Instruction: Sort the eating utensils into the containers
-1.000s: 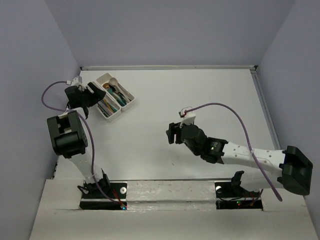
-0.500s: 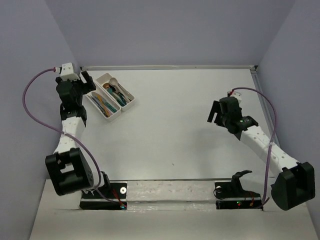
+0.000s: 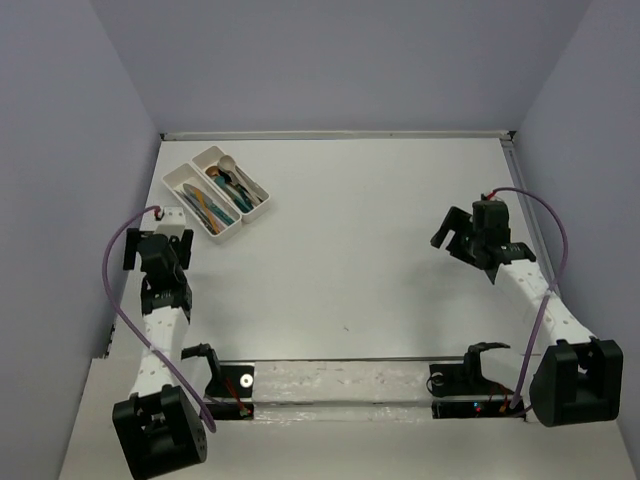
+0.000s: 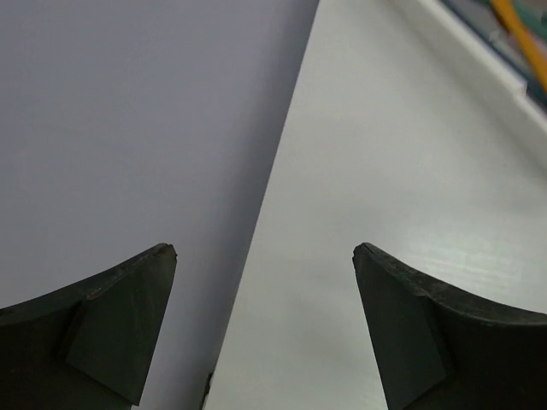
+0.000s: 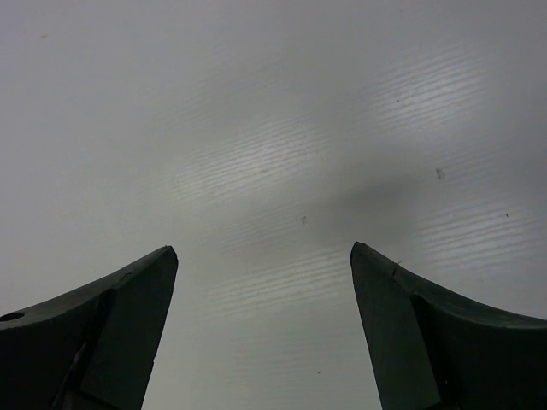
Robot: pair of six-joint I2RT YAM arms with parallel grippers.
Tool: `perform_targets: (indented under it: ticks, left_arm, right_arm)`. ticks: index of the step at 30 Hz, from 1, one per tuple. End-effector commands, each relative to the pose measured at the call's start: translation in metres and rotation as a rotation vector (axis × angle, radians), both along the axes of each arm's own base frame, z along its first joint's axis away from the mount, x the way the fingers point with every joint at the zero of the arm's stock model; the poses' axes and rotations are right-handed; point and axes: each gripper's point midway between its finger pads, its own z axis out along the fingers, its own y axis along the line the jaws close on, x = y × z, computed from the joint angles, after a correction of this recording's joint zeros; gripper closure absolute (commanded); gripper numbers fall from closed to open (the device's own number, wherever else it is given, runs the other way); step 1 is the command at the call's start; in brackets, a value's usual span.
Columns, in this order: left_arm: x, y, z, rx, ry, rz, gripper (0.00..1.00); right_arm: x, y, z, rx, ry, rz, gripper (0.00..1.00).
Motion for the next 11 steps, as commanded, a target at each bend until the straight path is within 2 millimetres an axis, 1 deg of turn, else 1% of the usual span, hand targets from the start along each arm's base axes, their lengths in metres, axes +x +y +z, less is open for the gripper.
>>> perform_targets:
  ticks: [1, 3, 4, 6, 7, 8, 9, 10, 11]
  left_arm:
    - [-0.032, 0.008, -0.038, 0.073, 0.110, 0.050, 0.01]
    - [-0.038, 0.006, -0.056, 0.059, 0.140, 0.045, 0.01]
    - [-0.038, 0.004, -0.061, 0.050, 0.144, 0.039, 0.01]
    - [-0.040, 0.003, -0.069, 0.030, 0.147, 0.042, 0.01]
    - [-0.040, 0.001, -0.074, 0.021, 0.152, 0.036, 0.01]
    - [-0.041, 0.001, -0.076, 0.012, 0.152, 0.039, 0.01]
    - [-0.040, -0.001, -0.078, -0.007, 0.146, 0.040, 0.01]
    - [-0.039, -0.004, -0.081, -0.019, 0.151, 0.027, 0.01]
    - [-0.039, -0.005, -0.082, -0.024, 0.155, 0.020, 0.01]
  right_arm:
    - [0.004, 0.020, 0.004, 0.082, -0.055, 0.072, 0.12]
    - [-0.002, 0.018, -0.003, 0.071, -0.042, 0.078, 0.12]
    - [-0.003, 0.018, -0.005, 0.065, -0.044, 0.081, 0.12]
    - [-0.006, 0.018, -0.002, 0.054, -0.079, 0.100, 0.12]
    - [-0.009, 0.019, -0.006, 0.057, -0.088, 0.114, 0.12]
    - [-0.010, 0.020, -0.002, 0.058, -0.116, 0.123, 0.12]
    - [-0.007, 0.021, 0.003, 0.057, -0.152, 0.129, 0.13]
    - [-0.011, 0.023, -0.001, 0.065, -0.162, 0.146, 0.13]
    - [-0.009, 0.022, 0.006, 0.066, -0.198, 0.137, 0.13]
